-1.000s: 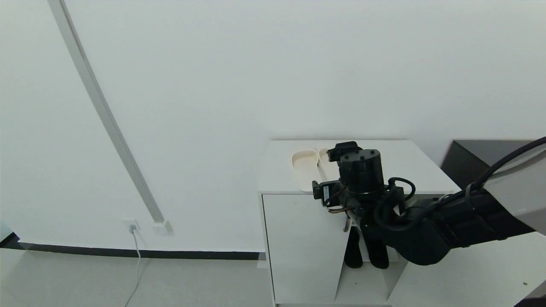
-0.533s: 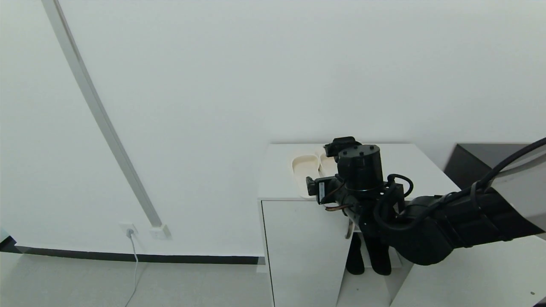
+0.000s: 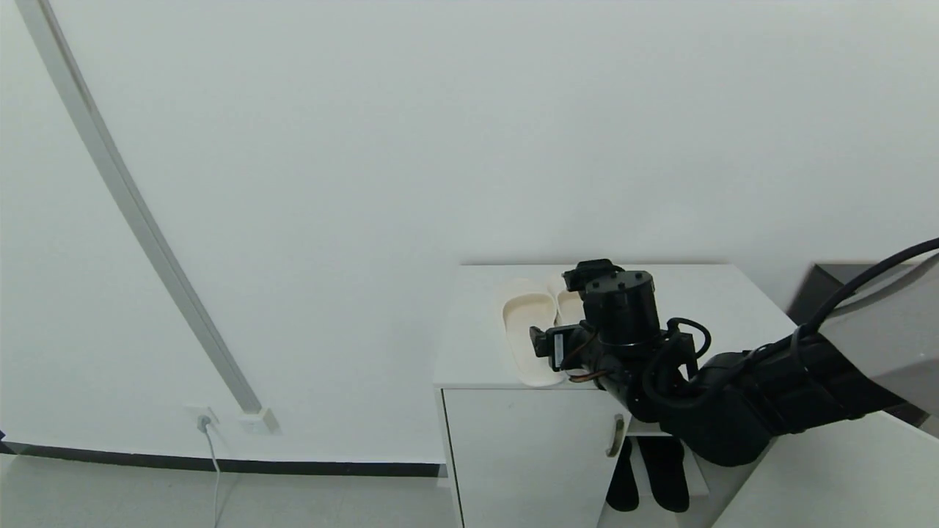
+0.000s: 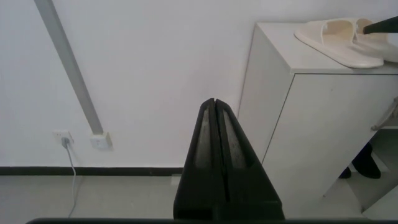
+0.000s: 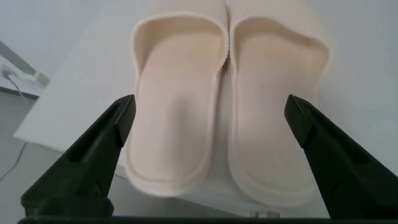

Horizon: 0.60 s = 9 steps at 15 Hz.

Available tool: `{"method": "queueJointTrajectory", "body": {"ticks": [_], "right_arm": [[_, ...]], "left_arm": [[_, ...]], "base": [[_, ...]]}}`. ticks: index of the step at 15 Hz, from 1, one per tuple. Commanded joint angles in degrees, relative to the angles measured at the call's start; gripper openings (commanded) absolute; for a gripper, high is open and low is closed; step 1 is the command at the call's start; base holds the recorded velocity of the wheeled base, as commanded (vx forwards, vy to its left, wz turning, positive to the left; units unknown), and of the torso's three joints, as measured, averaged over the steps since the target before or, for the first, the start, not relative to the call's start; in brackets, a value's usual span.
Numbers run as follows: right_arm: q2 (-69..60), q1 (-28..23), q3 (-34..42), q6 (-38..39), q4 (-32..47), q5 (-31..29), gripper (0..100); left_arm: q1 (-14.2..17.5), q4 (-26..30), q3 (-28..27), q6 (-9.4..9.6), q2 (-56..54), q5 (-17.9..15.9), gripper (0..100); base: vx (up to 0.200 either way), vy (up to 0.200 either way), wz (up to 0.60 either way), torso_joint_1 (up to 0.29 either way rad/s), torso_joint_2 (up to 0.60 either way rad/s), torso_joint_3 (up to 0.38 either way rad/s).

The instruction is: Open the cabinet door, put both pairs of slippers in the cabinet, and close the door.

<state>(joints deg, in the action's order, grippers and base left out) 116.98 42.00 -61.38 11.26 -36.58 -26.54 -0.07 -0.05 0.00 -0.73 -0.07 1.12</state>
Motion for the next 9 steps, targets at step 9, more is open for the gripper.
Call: {"method": "queueJointTrajectory", "body": {"ticks": [9], "right_arm": [[12.0, -4.2, -12.5, -1.9, -1.1, 2.5, 100]], "left_arm": [[0.0, 0.0, 0.0, -0.06, 0.1, 0.0, 0]], "base": [[0.0, 0.0, 0.0, 0.0, 0.0, 0.0]]}}
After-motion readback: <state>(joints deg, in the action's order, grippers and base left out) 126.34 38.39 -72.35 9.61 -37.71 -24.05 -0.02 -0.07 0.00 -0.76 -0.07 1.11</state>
